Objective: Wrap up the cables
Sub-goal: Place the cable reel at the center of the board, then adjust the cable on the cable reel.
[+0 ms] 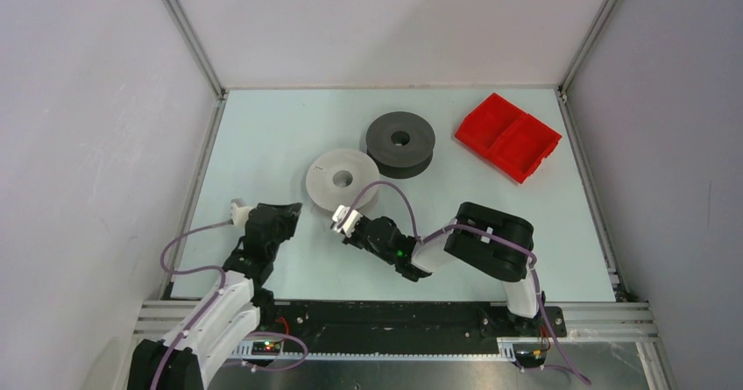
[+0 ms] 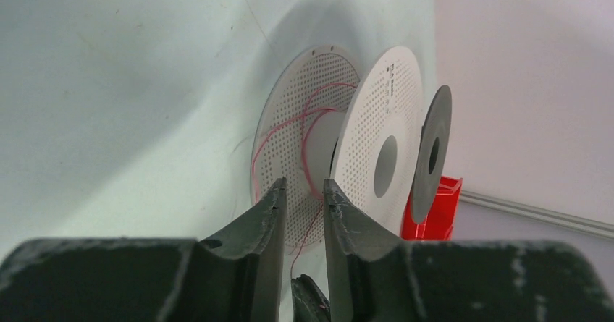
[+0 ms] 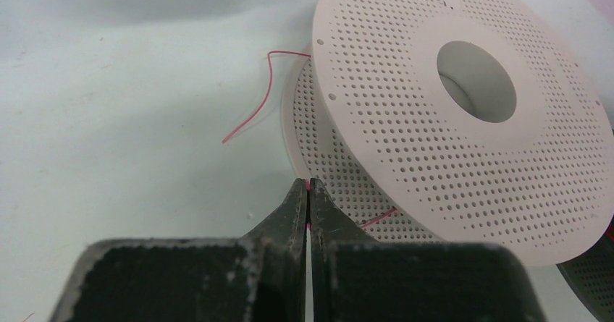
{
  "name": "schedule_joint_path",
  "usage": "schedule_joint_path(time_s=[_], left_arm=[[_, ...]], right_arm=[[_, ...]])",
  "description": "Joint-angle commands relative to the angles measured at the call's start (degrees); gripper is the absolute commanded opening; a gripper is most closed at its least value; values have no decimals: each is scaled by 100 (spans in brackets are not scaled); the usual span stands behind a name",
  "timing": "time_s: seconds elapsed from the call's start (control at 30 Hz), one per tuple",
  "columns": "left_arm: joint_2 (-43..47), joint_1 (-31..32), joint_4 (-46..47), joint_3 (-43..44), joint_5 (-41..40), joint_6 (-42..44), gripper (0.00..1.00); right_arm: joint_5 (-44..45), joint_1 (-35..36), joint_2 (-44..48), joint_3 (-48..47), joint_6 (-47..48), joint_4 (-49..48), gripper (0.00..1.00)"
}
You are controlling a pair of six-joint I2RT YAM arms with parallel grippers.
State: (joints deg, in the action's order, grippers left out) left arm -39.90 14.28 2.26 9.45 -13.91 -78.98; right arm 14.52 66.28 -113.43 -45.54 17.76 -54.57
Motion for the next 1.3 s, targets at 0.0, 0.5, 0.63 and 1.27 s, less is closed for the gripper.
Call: schedule_joint_path(time_s=[0.0,0.5,0.63,1.27], left_arm=[[-198,48,-44,69,30,223,28],[-1484,341,878,-124,359,-242,37],[-1696,380,1131,-156,404,-280,37],[-2434,602,1652,-20,473,-389,36]], right_arm=[[-37,77,-46,1,67,-343,0],[-9,116,-75,1,10,-288,0],[-7,146,-58,1,29,-300,0],[92,201,-157,35,21,-330,0]])
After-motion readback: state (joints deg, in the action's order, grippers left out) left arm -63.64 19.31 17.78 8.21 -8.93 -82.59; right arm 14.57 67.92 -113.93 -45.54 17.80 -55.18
